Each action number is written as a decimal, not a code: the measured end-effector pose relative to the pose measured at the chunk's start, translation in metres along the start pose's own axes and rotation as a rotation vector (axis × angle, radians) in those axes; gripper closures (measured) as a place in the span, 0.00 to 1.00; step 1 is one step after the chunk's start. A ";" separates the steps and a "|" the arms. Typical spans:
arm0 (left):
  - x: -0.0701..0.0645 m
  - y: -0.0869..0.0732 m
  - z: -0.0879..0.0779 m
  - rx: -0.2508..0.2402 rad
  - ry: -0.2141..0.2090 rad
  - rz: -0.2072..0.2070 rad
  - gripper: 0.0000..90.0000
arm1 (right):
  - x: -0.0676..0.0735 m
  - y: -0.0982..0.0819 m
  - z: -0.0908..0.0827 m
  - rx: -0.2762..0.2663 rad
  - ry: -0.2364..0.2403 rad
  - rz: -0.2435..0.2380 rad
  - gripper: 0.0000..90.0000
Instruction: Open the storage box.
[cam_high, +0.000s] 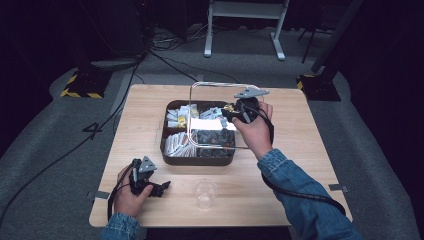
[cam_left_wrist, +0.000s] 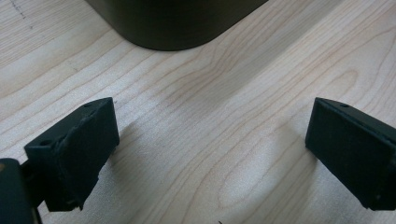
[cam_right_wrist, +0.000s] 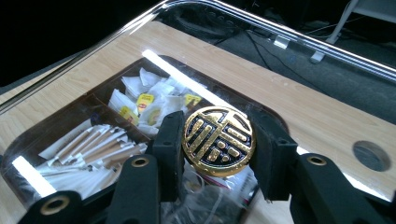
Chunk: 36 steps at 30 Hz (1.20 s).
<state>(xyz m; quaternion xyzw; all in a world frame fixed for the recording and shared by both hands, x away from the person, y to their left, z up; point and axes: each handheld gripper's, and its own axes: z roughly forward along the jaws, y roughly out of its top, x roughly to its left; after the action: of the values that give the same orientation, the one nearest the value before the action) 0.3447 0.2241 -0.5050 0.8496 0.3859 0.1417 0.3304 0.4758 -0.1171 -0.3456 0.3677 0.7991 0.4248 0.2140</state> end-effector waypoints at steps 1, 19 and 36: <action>0.000 0.000 0.000 -0.001 -0.003 -0.003 0.04 | -0.005 -0.002 -0.006 -0.004 -0.001 0.000 0.66; 0.000 0.000 0.000 -0.001 -0.003 -0.003 0.04 | -0.057 -0.031 -0.052 -0.016 -0.035 0.062 0.65; 0.000 0.000 0.000 0.001 -0.002 0.001 0.04 | -0.105 -0.071 -0.071 0.020 -0.107 0.121 0.65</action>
<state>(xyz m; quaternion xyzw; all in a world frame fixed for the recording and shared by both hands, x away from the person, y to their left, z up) 0.3448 0.2242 -0.5050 0.8501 0.3852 0.1409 0.3304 0.4678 -0.2613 -0.3634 0.4397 0.7671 0.4085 0.2267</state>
